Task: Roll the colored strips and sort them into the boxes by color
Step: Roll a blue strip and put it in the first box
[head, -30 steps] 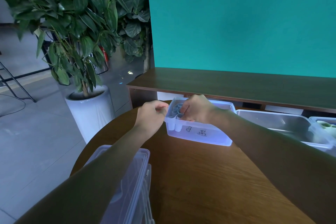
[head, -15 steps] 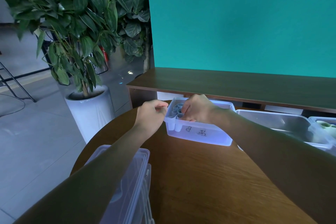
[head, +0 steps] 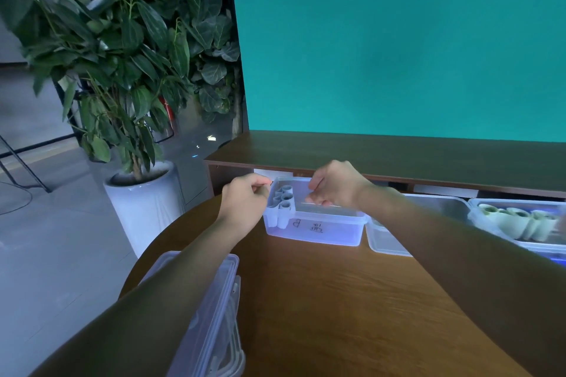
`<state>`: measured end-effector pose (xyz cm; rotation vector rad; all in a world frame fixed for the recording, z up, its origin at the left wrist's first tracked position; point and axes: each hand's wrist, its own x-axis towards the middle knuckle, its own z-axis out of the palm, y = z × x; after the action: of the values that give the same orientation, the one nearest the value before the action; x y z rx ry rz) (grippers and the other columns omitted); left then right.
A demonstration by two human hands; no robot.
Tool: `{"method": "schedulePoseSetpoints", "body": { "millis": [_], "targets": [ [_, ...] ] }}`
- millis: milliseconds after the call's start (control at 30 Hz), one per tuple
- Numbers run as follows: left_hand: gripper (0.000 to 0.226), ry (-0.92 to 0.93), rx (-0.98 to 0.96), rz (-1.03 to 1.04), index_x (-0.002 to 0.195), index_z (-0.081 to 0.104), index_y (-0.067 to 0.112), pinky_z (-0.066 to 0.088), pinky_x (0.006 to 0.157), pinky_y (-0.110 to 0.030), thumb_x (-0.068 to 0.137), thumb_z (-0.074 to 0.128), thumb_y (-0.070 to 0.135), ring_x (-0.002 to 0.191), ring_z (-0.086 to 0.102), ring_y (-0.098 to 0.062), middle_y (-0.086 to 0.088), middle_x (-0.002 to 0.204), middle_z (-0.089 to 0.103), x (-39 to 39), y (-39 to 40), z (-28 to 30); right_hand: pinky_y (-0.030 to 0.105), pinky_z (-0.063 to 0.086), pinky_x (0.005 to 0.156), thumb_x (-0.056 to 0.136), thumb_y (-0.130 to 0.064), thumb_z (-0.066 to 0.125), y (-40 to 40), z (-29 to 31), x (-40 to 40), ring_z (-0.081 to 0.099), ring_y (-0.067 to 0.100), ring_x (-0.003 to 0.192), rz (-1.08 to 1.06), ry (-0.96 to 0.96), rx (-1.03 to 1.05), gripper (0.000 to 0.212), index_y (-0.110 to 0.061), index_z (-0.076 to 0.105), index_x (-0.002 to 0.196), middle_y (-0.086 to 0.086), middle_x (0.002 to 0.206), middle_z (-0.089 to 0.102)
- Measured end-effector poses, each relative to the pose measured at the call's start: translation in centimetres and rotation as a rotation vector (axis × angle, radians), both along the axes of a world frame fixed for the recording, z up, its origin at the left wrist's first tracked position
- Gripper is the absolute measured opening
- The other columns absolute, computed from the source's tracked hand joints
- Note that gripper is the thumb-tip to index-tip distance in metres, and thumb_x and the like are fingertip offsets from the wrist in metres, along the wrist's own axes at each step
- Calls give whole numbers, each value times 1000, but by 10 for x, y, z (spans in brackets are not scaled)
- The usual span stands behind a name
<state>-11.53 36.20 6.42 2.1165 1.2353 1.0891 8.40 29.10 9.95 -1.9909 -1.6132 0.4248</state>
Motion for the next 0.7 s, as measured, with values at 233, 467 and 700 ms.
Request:
{"method": "schedulePoseSetpoints", "body": {
  "millis": [233,467,700],
  "targets": [
    [19,-52,-22,-58,110,75,21,43,66,-3,97,62,18,97,66,-11,7,106,73,19,-68,12,28,60,60,84,-20,80,-97,20,15,66,19,60,-73,85,85,8,-14,75,83,13,76,75],
    [20,-53,-36,-219,111,74,18,45,83,-17,94,63,15,95,66,-12,5,103,73,78,-167,1,34,57,59,90,-20,73,-234,4,42,73,23,70,-184,134,123,12,-9,74,94,13,89,77],
    [17,-69,-113,-437,107,72,22,45,81,-16,91,70,15,93,65,-9,7,103,72,156,-280,-30,35,57,57,89,-24,72,-365,-31,81,68,15,60,-414,138,146,16,-10,74,82,8,77,75]
  ]
}}
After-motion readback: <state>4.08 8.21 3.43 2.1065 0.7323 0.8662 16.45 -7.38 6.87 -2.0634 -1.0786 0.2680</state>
